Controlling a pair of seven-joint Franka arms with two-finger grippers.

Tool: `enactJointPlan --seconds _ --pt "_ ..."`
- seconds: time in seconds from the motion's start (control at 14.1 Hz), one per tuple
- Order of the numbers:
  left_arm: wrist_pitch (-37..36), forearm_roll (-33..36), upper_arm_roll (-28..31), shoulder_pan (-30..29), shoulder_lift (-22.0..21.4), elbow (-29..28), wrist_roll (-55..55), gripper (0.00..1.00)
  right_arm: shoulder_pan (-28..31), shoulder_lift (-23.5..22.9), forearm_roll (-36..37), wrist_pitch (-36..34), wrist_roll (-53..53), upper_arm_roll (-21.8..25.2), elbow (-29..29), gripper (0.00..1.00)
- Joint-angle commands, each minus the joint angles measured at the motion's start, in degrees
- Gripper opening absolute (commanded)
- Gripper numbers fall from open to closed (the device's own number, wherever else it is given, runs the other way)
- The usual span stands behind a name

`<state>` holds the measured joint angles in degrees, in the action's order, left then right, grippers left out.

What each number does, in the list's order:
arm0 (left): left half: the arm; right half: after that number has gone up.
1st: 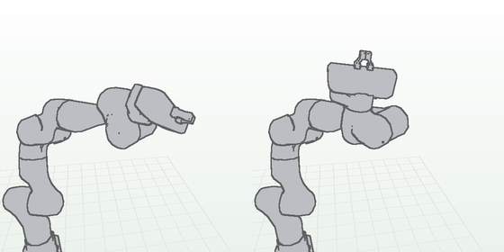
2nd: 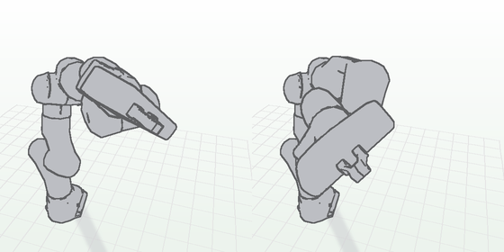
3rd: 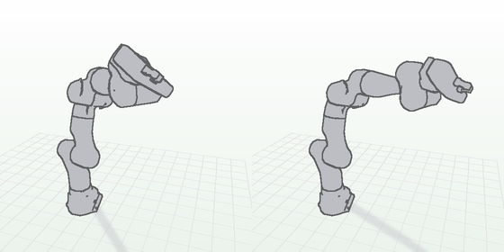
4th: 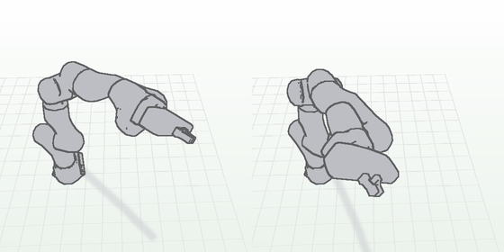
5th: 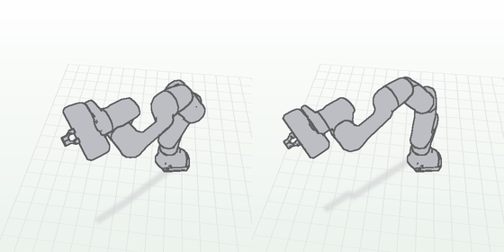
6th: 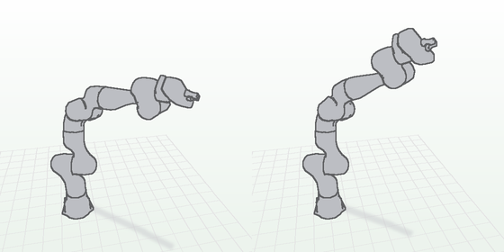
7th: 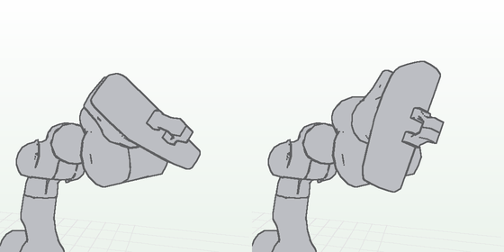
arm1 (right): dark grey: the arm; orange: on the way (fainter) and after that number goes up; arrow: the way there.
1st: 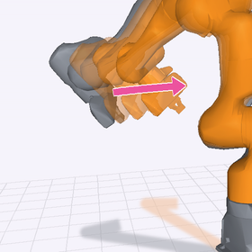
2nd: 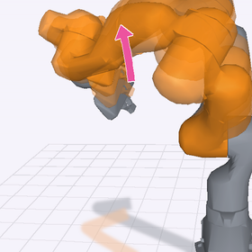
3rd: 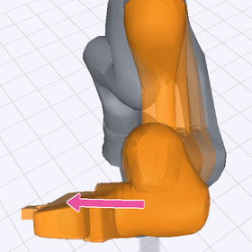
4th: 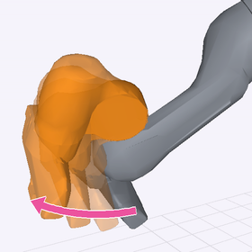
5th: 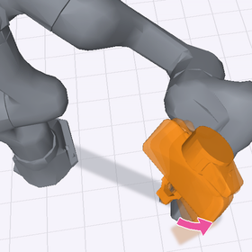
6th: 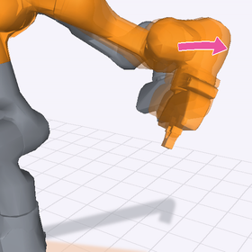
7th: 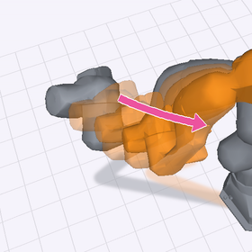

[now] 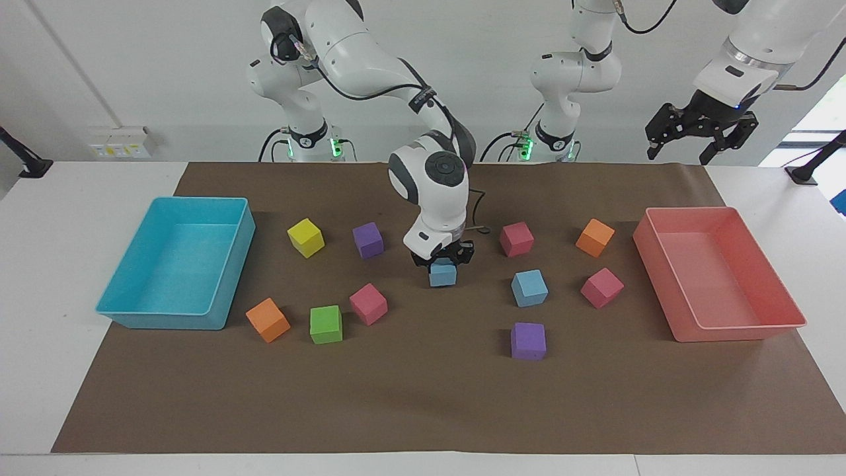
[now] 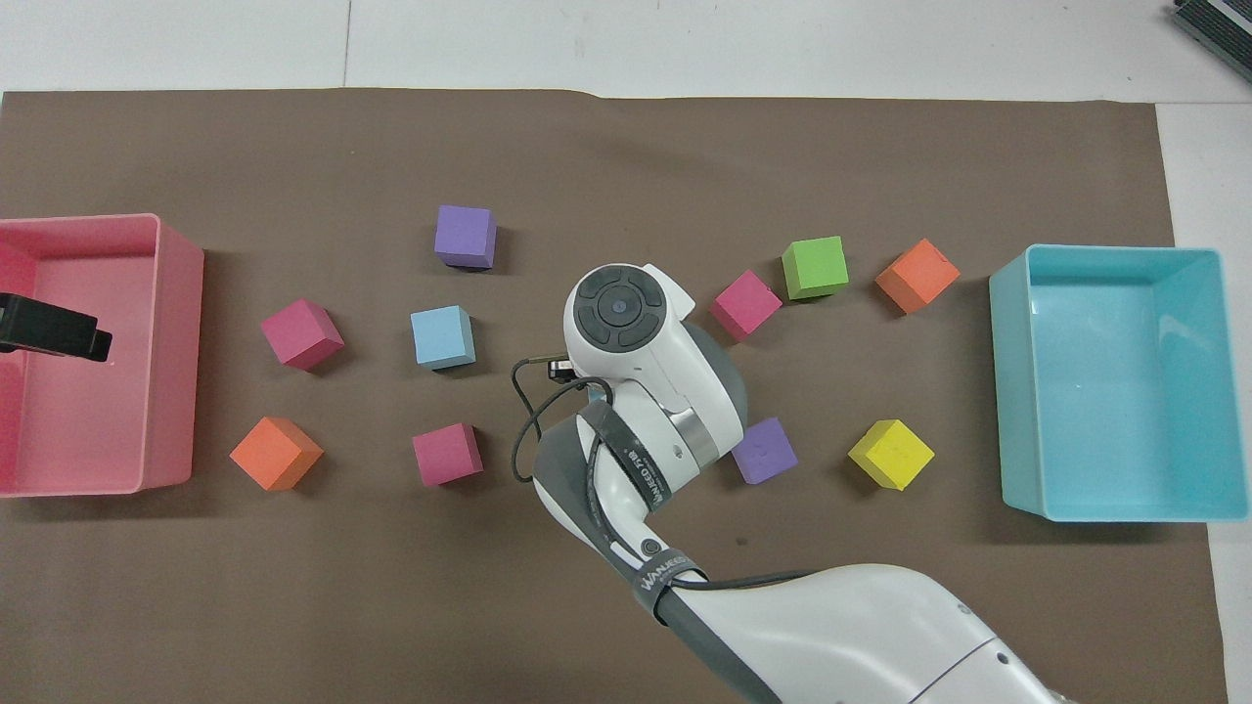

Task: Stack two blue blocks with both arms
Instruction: 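Lower the cube onto the table center and open the right gripper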

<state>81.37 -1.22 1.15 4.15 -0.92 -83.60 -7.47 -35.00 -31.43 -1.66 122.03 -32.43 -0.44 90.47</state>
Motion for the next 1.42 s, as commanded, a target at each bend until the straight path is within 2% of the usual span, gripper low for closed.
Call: enactJointPlan --seconds 0.0,0.36,0.43,0.64,0.71,1.14,1.35 --pt "-0.2 0.1 -0.3 0.1 -0.3 0.3 -0.4 1.0 -0.2 0.5 0.4 1.9 -1.1 -0.1 1.5 0.0" --pt "-0.8 0.1 -0.2 0.0 -0.3 0.4 -0.1 1.0 -0.4 0.5 0.4 3.1 -1.1 -0.1 2.5 0.0" --pt "-0.9 0.1 -0.2 0.1 -0.3 0.3 0.0 1.0 -0.4 0.5 0.4 3.1 -1.1 -0.1 2.5 0.14" --pt "-0.8 0.1 -0.2 0.1 -0.3 0.4 -0.4 1.0 -0.3 0.5 0.5 2.8 -1.1 -0.1 2.2 0.93" --pt "-0.5 0.1 -0.2 0.0 -0.2 0.5 -0.4 1.0 -0.4 0.6 0.5 2.9 -0.8 -0.1 2.1 1.0" --pt "-0.1 0.1 -0.4 0.3 -0.3 0.1 0.2 1.0 0.4 5.1 -0.4 0.0 -0.4 0.0 1.6 1.0" --pt "1.0 0.1 -0.5 0.3 -0.3 -0.1 0.2 1.0 3.5 7.9 -0.6 -1.9 0.6 0.0 1.9 1.0"
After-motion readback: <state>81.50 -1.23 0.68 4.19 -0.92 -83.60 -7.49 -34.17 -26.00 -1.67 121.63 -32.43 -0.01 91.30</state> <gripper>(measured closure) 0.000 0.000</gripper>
